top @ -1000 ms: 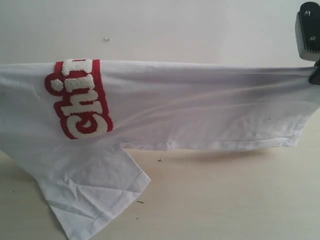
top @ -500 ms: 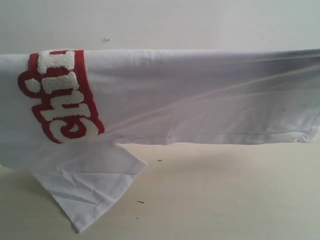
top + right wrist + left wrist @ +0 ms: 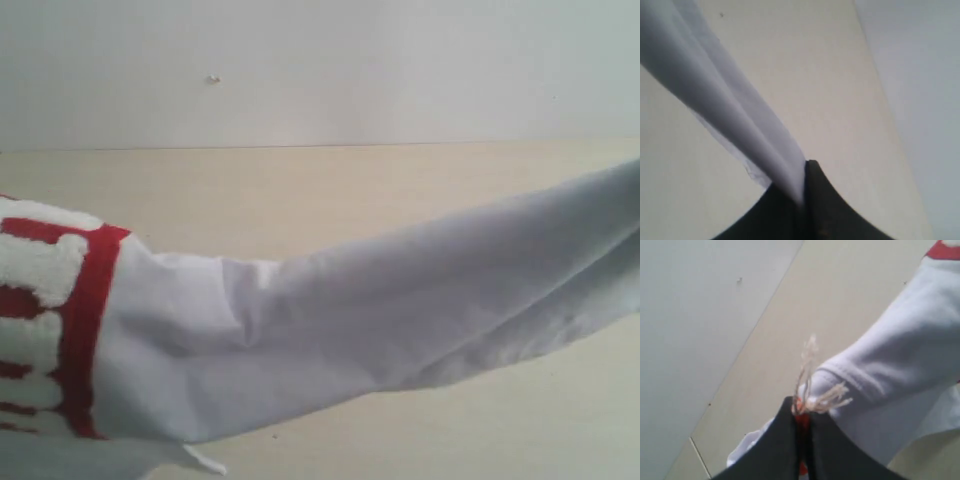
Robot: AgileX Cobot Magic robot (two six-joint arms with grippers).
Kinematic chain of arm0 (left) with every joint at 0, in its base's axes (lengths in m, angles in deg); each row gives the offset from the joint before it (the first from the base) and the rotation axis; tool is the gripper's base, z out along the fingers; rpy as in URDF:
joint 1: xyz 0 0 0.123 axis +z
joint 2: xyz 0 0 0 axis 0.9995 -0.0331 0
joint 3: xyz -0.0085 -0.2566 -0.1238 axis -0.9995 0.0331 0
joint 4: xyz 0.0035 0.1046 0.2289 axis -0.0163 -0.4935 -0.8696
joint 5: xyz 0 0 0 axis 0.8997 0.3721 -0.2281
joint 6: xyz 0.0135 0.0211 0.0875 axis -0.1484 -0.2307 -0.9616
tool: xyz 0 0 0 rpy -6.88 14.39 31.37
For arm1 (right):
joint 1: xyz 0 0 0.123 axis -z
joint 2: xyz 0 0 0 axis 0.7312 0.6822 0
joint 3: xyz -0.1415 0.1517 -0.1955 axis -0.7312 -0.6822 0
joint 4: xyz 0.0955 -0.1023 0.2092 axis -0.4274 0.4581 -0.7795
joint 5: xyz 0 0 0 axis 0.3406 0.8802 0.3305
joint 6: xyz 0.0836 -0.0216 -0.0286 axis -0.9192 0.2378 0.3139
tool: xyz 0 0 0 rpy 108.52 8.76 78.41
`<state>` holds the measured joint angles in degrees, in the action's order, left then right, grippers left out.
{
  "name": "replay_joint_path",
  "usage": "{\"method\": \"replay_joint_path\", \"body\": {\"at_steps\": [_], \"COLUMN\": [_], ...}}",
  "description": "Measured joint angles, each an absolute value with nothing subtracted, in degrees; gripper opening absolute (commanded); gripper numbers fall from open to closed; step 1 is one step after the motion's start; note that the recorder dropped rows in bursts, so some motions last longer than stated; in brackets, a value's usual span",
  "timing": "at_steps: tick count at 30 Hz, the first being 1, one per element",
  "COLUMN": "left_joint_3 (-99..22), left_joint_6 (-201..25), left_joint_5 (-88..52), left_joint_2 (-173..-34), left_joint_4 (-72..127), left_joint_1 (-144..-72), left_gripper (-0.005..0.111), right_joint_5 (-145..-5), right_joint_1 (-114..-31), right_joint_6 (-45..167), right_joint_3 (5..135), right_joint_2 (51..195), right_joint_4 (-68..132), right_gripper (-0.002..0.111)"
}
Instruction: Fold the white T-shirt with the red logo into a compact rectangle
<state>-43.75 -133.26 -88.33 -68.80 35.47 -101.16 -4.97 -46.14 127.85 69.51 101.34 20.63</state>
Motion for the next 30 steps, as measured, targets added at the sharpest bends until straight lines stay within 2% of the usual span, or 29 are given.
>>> {"method": "replay_joint_path", "body": {"at_steps": [4,11,18,25,30], "left_joint_3": [-41.56,-35.46,-22.12,-15.72,-15.26], "left_joint_6": [-128.15,-126.36,-126.49,-126.60,-124.78], "left_joint_5": [-88.54,-88.54,-87.78,-66.94,-50.24], "left_joint_2": [-62.26,-59.10,-68.42,-84.54,-99.17], "left_joint_4": [32.73,31.32,26.64,18.85,15.96], "left_joint_1": [-108.04,-108.95,-108.95,-108.81,-103.12], "left_gripper": [0.000,0.000,0.000,0.000,0.000], "right_joint_5": [-4.49,-4.35,-4.58,-8.39,-18.09], "right_joint_1": [-46.14,-46.14,-46.14,-46.14,-46.14], "right_joint_6": [127.97,128.06,128.94,129.32,129.20], "right_joint_3": [60.20,57.07,55.60,55.60,55.60], "right_joint_2": [97.03,97.07,105.52,118.27,128.81], "right_joint_4": [21.02,21.03,23.23,26.87,29.69], "right_gripper": [0.000,0.000,0.000,0.000,0.000]}}
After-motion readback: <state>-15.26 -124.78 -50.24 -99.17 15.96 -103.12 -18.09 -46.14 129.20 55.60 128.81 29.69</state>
